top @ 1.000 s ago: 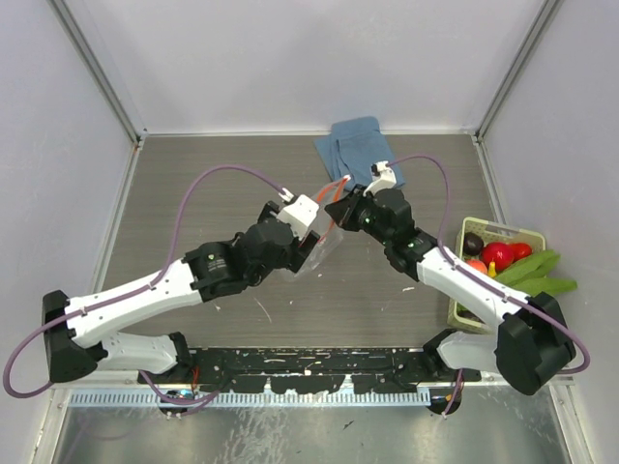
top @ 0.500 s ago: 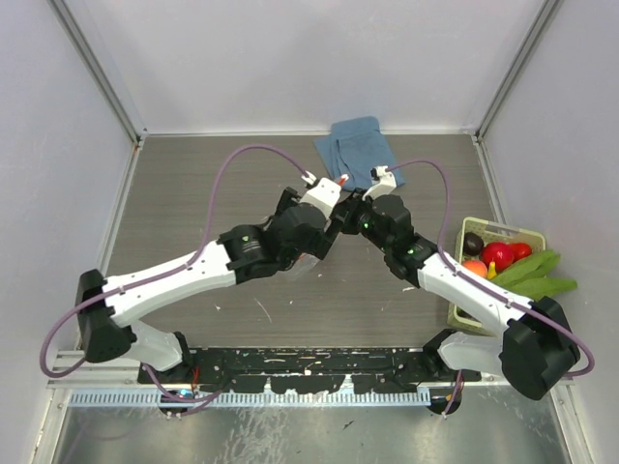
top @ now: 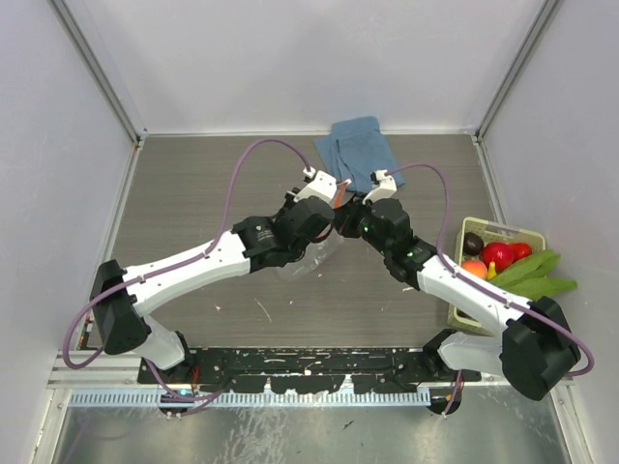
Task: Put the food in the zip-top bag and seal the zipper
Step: Open the zipper of the food storage bag, then move the bin to the center of the board, then pick up the fake vegetable from the bin.
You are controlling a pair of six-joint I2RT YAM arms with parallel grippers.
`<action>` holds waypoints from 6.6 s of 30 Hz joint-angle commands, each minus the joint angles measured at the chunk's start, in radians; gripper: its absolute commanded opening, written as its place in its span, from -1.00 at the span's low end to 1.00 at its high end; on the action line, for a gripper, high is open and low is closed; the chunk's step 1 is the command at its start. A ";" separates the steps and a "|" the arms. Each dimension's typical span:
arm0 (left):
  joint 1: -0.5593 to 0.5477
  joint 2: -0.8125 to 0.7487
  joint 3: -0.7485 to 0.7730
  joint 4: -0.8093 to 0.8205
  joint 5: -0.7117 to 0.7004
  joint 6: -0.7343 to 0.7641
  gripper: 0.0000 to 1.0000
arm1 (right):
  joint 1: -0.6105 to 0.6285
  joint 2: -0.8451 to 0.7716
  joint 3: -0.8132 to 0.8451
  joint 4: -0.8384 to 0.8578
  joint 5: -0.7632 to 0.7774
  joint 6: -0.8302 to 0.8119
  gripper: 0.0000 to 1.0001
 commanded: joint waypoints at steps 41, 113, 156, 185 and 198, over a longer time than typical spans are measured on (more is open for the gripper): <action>0.075 0.000 -0.109 -0.015 -0.145 0.028 -1.00 | -0.003 0.496 0.178 0.013 0.040 -0.014 -0.84; 0.076 -0.184 -0.362 0.192 0.021 0.063 -1.00 | -0.683 0.359 0.236 -0.274 0.188 -0.261 1.00; 0.078 -0.237 -0.388 0.212 0.040 0.065 -1.00 | -0.692 0.090 0.263 -0.565 0.372 -0.213 1.00; 0.086 -0.254 -0.391 0.202 0.042 0.059 -1.00 | -0.916 0.277 0.178 -0.353 0.356 -0.102 0.60; 0.094 -0.251 -0.382 0.183 0.048 0.040 -1.00 | -0.915 0.176 0.178 -0.372 0.316 -0.124 -0.25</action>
